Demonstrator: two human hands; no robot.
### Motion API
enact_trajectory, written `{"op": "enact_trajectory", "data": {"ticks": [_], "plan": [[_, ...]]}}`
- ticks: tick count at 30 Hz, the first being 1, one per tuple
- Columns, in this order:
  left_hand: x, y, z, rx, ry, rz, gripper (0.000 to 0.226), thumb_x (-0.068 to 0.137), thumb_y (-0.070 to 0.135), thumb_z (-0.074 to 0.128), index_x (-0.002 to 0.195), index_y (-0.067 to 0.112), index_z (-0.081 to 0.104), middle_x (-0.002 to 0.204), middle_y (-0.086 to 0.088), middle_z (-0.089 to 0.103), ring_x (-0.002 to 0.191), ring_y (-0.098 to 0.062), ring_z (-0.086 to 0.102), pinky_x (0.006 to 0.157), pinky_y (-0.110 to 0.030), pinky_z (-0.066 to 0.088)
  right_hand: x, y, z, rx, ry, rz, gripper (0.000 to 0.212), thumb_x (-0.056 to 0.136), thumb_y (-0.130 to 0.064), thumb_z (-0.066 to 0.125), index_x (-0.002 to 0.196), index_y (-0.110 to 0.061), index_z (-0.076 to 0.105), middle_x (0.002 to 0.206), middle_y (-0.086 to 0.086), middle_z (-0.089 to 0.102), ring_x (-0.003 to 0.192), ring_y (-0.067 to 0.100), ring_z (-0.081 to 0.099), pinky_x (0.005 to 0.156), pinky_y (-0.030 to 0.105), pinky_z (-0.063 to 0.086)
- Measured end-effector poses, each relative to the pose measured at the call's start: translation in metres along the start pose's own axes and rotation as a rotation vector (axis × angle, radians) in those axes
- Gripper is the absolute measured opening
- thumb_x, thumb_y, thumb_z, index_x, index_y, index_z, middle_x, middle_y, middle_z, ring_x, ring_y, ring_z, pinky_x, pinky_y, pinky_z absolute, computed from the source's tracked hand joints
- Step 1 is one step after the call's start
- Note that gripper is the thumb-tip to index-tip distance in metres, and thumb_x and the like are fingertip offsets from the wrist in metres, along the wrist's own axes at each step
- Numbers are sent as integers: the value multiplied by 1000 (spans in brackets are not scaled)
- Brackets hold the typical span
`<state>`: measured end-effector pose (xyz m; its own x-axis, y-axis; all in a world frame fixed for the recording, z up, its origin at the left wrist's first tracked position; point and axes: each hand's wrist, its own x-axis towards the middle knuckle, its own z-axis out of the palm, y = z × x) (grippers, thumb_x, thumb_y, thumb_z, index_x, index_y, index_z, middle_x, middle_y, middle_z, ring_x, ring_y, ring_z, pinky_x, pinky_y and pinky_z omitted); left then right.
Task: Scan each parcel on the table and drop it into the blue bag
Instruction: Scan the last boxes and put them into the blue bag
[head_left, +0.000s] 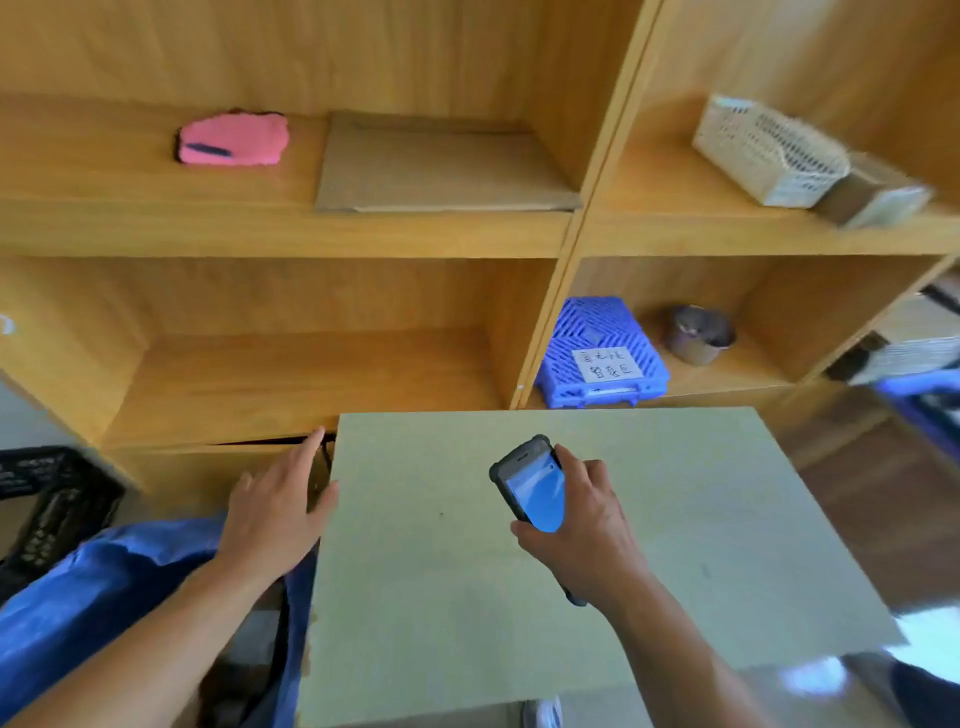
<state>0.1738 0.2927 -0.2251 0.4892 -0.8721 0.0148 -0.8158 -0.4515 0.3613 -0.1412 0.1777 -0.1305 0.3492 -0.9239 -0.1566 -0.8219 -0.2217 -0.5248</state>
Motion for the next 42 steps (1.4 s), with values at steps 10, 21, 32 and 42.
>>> {"op": "enact_trajectory", "data": {"ticks": [10, 21, 32, 42], "plan": [[49, 186, 12, -25, 114, 238, 69, 94, 55, 41, 158, 30, 34, 146, 0, 57, 127, -27, 58, 99, -49, 51, 53, 104, -93, 31, 149, 63, 90, 71, -51, 73, 146, -32, 28, 119, -6, 38, 117, 19, 41, 88, 33, 44], [117, 365, 1, -44, 260, 247, 65, 99, 48, 52, 159, 35, 28, 155, 2, 48, 140, -23, 48, 110, -57, 44, 157, 159, -213, -55, 210, -105, 100, 76, -59, 69, 155, -23, 19, 132, 4, 39, 120, 27, 39, 101, 36, 36], [168, 399, -85, -6, 477, 306, 65, 99, 43, 55, 157, 28, 33, 150, -1, 53, 135, -23, 51, 107, -51, 46, 252, 75, -288, -123, 301, -302, 87, 72, -61, 69, 140, -17, 37, 116, 7, 42, 111, 30, 45, 78, 38, 41], [211, 380, -119, -118, 469, 328, 56, 100, 37, 58, 153, 29, 40, 114, 9, 59, 94, -11, 56, 75, -31, 49, 334, -7, -288, -310, 250, -295, 82, 71, -64, 69, 136, -23, 41, 115, 8, 49, 107, 31, 52, 71, 38, 43]]}}
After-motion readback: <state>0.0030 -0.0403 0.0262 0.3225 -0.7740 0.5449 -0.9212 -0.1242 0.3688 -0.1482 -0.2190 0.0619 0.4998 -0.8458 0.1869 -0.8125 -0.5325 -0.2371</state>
